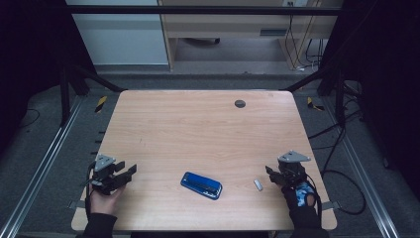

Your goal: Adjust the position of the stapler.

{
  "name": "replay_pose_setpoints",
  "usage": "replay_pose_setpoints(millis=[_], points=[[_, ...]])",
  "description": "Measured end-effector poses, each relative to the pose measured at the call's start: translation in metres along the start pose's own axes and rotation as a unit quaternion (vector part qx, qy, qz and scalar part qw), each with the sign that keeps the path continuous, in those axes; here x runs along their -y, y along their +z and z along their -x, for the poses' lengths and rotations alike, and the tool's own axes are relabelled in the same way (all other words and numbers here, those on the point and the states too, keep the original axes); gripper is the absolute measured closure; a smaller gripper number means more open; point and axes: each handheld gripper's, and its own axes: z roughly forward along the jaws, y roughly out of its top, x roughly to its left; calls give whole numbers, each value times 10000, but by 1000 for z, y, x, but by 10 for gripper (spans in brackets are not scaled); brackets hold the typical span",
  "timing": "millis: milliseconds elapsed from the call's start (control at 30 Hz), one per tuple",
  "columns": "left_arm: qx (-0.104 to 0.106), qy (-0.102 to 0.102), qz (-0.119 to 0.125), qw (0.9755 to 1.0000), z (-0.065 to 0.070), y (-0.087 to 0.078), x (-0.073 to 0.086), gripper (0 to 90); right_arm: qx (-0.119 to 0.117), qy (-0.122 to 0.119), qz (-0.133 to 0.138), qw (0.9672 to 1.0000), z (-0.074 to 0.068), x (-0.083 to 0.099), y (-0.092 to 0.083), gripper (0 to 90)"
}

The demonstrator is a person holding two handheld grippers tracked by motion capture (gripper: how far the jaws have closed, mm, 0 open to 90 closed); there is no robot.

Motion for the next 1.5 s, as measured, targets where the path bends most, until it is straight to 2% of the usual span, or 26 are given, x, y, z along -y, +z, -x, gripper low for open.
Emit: replay_pose_setpoints(millis=[333, 467, 600, 933, 1133, 1267, 1500], points=[[36, 165, 2, 9999, 3, -1, 0, 479, -163, -137, 56, 9998, -6, -5, -7, 443], [65, 242, 18, 9997, 6, -2, 0, 483, -288, -287, 3, 9992, -15, -11, -11, 465], [60, 314, -10, 9995, 9, -2, 0, 503, -476, -474, 71, 9977, -25, -17, -14, 473], [8, 464, -82, 9989, 13, -2, 0, 506, -980, -862, 39, 9914, -50, -36, -17, 493], [40, 552, -105, 9984, 16, -2, 0, 505, -1220, -970, -32, 9878, -64, -45, -16, 510], [67, 599, -128, 9981, 17, -2, 0, 508, -1377, -1021, 14, 9852, -73, -49, -15, 510], [173, 669, -122, 9975, 22, -3, -1, 552, -1658, -1095, 32, 9801, -88, -52, -15, 532]])
